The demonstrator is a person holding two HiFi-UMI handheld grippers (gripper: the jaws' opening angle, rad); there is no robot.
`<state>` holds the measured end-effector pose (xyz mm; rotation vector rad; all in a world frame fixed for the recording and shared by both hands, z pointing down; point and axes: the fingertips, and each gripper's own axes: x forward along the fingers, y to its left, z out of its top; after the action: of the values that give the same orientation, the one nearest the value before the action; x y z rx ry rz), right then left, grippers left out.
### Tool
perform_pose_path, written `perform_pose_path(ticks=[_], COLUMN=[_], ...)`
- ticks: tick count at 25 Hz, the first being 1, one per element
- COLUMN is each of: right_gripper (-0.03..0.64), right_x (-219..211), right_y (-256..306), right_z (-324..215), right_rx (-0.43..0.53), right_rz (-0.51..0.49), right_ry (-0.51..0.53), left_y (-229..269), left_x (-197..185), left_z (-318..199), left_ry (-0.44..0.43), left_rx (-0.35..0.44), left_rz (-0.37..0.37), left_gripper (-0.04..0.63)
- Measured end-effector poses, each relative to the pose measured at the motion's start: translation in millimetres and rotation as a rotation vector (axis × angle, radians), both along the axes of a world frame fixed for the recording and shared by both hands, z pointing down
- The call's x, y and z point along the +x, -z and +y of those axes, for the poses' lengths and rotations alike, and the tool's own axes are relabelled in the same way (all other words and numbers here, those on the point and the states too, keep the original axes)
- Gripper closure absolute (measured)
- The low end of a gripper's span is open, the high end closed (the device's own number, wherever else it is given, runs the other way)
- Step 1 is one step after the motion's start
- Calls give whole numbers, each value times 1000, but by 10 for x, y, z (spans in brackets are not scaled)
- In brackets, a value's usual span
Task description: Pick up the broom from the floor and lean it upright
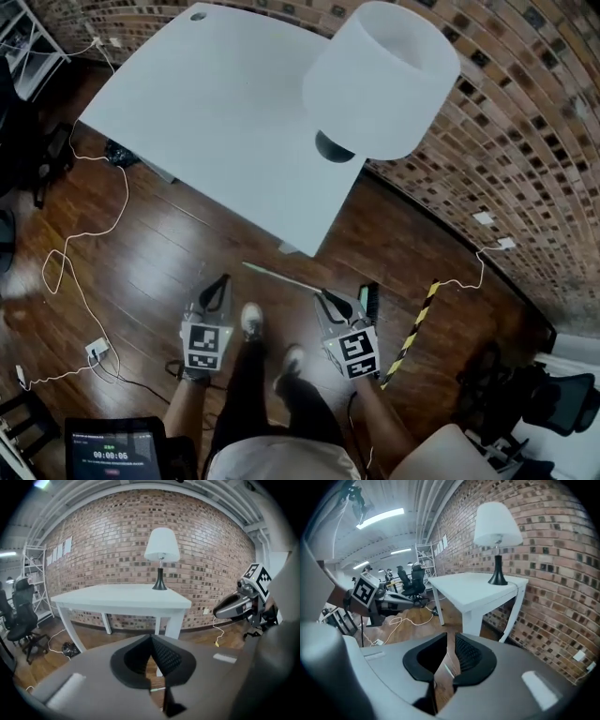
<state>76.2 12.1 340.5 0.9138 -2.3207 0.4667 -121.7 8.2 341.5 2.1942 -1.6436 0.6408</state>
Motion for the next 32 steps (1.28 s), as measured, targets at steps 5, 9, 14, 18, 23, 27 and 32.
perform_pose_path(ticks=[5,9,14,18,23,27,32], right_gripper=[531,525,523,522,520,518,518], right_x=[-500,-781,-951,-957,-1000,-995,-934], right_y=[-1034,-2046,-3312,-3952,-4709,-5137,-5662], right_z=[-155,-179,-30,-3,-53,-7,144], right_rx=[-64,-95,-181,-238,-247,-260,-271], right_rz=[90,199,325,331,322,309,330], right_ry=[177,299,412,389,358,320,295], left_y=[-897,-1707,-2758,-3316,-3972,-4366,-4847], left_x=[-327,-591,-896,-965,-741,-558,-379], left_z=[-142,-158,64,142,153,138,300], left_ry=[59,58,37,94,92,109,163], left_rx=[-67,-115,-199,-238,-259,-260,-300], left_rz=[-4,-23,-43,3,55,105,220], left_gripper=[595,595,595,595,595,595,595])
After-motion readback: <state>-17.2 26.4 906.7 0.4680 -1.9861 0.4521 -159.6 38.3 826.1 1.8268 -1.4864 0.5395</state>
